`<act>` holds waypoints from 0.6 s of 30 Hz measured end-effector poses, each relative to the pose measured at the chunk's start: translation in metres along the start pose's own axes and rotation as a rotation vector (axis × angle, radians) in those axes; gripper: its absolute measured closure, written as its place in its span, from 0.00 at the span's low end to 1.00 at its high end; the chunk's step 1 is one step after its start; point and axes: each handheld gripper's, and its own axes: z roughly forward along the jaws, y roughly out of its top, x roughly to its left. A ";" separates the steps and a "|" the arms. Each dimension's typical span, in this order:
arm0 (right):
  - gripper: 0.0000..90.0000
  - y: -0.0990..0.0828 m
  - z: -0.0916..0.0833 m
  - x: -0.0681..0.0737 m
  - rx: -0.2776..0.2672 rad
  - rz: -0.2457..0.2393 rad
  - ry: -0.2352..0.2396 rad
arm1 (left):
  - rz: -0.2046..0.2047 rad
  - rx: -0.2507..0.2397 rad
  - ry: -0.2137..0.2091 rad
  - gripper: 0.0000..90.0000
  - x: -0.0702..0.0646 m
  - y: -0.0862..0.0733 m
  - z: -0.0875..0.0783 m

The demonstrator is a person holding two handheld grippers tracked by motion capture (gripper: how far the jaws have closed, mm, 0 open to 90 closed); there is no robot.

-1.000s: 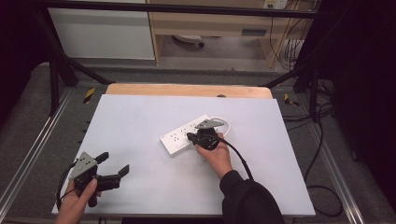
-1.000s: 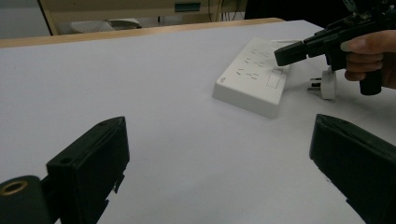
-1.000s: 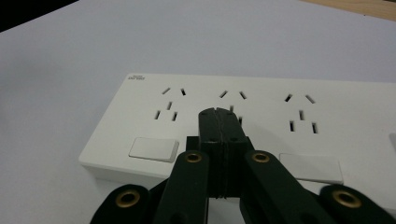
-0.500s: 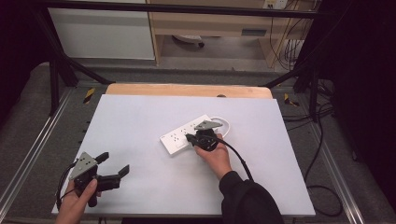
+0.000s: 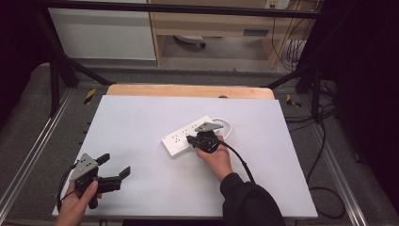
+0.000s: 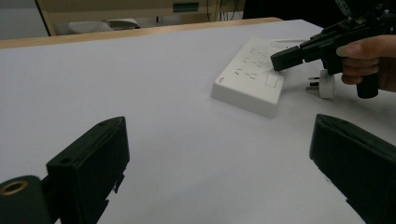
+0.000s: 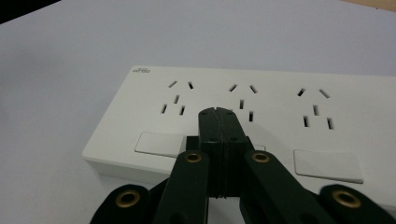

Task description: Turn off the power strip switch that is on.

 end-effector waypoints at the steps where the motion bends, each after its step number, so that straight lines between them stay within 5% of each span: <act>1: 1.00 0.000 0.000 0.000 0.000 0.000 -0.001 | 0.001 0.001 0.000 0.05 0.000 0.000 0.000; 18: 1.00 -0.001 0.000 0.003 0.001 -0.003 -0.020 | 0.000 0.004 -0.009 0.05 0.000 0.000 0.000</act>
